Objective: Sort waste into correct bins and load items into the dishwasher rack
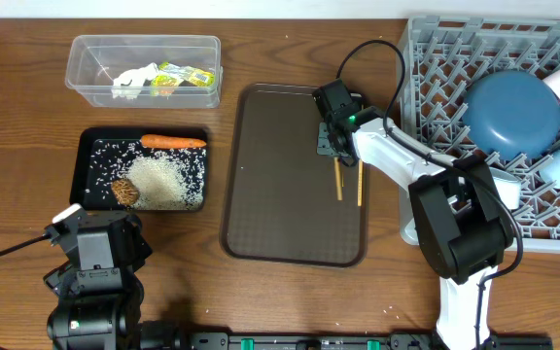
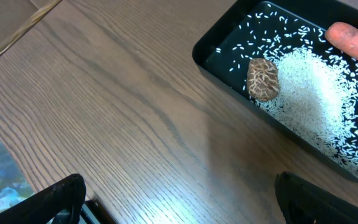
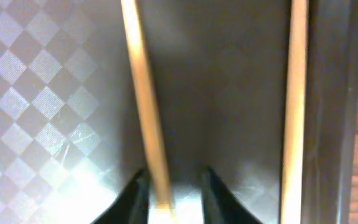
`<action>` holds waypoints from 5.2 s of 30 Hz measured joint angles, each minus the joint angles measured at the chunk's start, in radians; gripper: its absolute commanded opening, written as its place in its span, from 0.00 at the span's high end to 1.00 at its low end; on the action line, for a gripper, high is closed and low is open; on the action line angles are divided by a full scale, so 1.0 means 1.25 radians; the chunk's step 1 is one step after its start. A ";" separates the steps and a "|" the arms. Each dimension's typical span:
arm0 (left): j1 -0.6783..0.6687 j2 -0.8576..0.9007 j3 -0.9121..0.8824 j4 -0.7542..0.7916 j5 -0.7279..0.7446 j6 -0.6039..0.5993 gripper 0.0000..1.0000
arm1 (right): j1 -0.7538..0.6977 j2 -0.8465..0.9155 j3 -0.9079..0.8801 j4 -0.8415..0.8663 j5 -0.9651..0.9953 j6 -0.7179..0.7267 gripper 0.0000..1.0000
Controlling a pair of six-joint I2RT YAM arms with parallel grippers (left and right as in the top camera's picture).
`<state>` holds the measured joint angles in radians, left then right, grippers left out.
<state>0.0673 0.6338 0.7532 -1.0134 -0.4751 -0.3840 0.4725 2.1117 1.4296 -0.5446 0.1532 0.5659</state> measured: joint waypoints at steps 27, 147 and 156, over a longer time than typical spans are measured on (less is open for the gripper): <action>0.000 0.000 0.000 0.000 0.000 0.000 0.02 | -0.091 -0.267 -0.010 -0.110 -0.091 -0.044 0.99; 0.000 0.000 0.000 0.000 0.000 0.000 0.02 | -0.005 -0.016 -0.002 -0.056 -0.074 -0.012 0.99; 0.000 0.000 0.000 -0.001 0.000 0.000 0.02 | -0.060 -0.132 0.002 -0.092 -0.156 -0.085 0.99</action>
<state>0.0673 0.6338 0.7532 -1.0142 -0.4751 -0.3840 0.3981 1.9465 1.4315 -0.6590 -0.0418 0.4599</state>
